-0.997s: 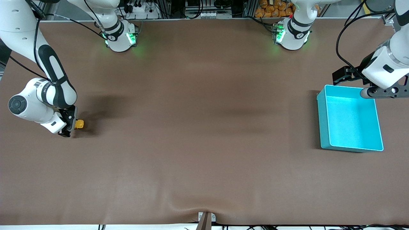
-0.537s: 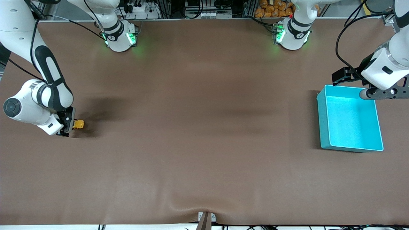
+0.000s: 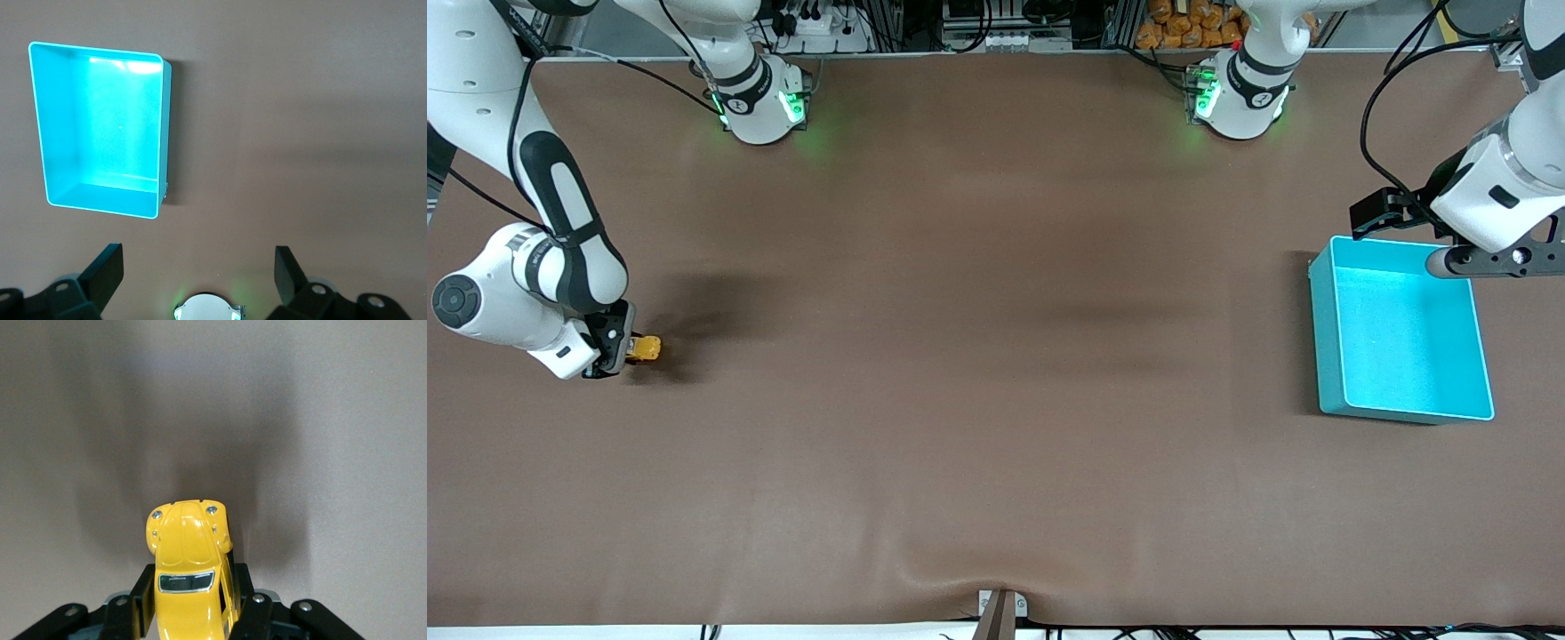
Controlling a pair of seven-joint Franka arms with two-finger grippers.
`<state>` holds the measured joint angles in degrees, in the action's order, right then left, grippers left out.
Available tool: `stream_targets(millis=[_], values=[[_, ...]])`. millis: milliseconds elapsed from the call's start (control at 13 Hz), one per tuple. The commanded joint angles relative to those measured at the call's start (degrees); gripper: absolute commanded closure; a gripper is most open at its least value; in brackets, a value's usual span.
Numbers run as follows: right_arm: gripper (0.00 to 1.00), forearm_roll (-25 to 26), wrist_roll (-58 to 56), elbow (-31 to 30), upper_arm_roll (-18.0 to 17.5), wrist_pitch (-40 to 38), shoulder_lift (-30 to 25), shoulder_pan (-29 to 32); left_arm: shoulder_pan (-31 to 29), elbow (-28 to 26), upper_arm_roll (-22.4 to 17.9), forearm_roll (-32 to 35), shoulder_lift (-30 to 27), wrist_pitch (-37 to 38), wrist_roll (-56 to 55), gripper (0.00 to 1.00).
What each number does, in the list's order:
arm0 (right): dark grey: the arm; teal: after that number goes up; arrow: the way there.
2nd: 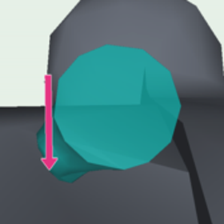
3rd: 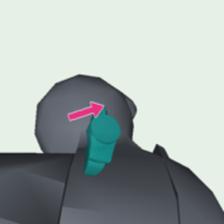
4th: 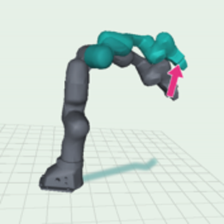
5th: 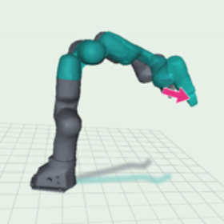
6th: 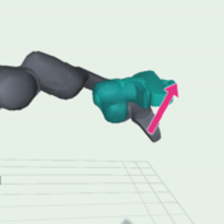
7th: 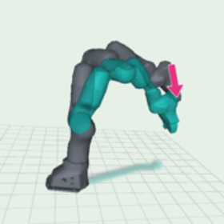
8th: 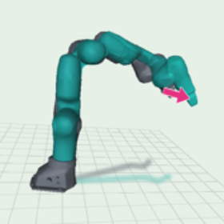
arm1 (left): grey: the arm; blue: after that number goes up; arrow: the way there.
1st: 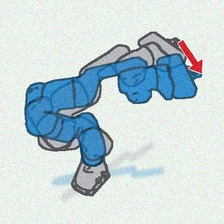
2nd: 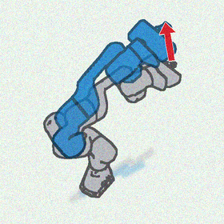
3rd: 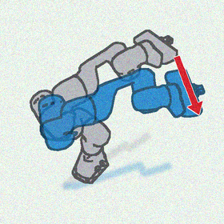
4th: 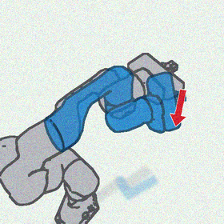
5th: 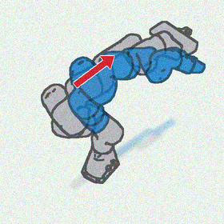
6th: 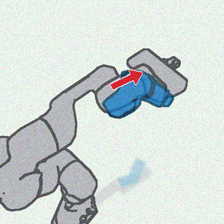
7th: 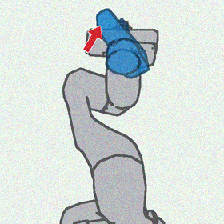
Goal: Wind and store yellow beetle car
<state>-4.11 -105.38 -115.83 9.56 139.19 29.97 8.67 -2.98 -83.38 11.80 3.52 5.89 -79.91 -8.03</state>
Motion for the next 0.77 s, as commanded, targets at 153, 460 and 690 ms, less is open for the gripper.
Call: stream_targets(millis=[153, 460, 690], values=[[0.09, -0.72, -0.36, 2.72, -0.69, -2.43, 0.71, 1.35, -0.18, 0.15, 0.06, -0.18, 0.17, -0.24, -0.23, 0.00], [0.00, -0.98, -0.27, 8.07, -0.68, -11.37, 0.61, 2.48, -0.18, 0.15, 0.06, -0.18, 0.17, -0.24, -0.32, 0.00], [0.00, -1.42, -0.27, 8.43, -0.69, -11.74, 0.62, 3.19, -0.18, 0.15, 0.06, -0.18, 0.17, -0.24, -0.23, 0.00]])
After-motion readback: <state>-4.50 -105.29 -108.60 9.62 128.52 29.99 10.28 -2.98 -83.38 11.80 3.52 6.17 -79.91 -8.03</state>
